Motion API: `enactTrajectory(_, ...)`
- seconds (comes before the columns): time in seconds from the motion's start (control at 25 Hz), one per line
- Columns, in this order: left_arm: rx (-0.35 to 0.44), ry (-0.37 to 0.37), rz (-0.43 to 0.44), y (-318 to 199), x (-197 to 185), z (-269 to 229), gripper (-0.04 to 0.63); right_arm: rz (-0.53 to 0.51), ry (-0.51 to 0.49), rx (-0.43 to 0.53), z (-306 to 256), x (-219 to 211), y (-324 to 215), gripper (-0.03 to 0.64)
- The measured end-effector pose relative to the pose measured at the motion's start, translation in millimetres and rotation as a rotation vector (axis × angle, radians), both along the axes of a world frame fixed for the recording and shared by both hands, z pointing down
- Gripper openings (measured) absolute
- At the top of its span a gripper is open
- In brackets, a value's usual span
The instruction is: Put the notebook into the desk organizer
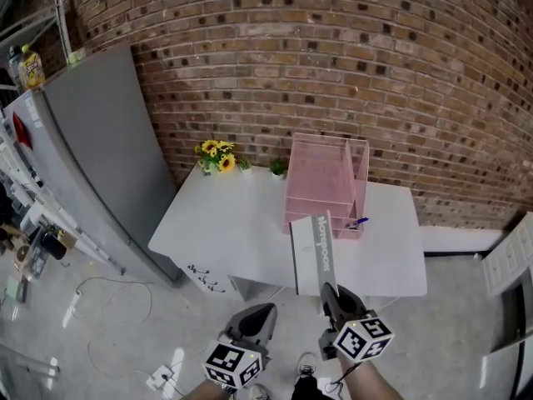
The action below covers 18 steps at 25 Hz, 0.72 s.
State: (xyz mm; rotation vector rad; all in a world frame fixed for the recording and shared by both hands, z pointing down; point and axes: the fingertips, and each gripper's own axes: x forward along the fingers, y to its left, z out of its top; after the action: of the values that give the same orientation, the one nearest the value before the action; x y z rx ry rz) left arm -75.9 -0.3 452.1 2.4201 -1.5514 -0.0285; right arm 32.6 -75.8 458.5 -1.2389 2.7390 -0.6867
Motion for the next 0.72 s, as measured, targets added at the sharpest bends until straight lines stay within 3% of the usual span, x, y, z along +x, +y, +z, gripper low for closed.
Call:
enactTrajectory(0.4, -0.023, -0.028, -0.090, -64.4, 25.3, -0.9, 0.005, -0.079, -0.045, -0.062, 16.8, 20.5, -74.5, 0.012)
enactTrajectory(0.72, -0.037, -0.051, -0.150, -96.6, 59.1, 6.3, 0.005, -0.155, -0.065, -0.117, 41.8, 41.1, -104.3, 0.012)
